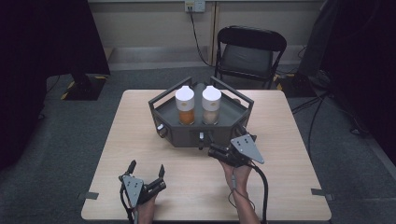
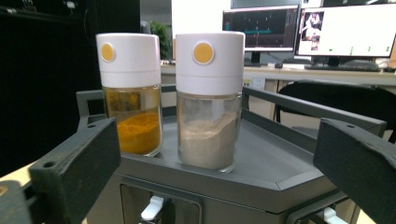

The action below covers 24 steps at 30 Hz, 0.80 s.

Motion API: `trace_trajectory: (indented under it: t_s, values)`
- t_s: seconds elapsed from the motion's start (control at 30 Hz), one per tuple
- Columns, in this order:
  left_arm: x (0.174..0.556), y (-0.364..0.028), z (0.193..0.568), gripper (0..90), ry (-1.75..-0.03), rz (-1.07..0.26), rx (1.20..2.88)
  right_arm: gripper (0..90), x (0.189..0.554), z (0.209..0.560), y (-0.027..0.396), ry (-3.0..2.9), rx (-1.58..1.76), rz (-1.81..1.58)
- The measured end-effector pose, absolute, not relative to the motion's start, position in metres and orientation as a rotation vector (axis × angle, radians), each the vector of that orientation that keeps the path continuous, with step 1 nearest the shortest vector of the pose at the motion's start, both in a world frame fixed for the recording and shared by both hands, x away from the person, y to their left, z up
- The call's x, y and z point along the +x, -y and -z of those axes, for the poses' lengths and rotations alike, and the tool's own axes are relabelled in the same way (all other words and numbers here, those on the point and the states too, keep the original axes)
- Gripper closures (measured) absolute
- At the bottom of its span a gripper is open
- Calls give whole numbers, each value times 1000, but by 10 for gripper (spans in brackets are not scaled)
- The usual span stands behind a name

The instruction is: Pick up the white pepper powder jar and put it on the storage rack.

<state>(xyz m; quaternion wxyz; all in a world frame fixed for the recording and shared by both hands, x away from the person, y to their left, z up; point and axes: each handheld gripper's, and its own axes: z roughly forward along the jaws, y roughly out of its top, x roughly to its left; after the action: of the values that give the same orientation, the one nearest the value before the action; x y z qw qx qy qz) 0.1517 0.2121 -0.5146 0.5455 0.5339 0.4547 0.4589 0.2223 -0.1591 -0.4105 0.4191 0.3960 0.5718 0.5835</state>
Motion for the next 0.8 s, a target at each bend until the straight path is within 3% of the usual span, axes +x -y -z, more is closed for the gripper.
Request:
trace_trajectory:
  t_s: [0.8]
  values:
    - [152,-212,515,6,-1078,-1089,1265,6,191,443,170,-1432,1061,-1396]
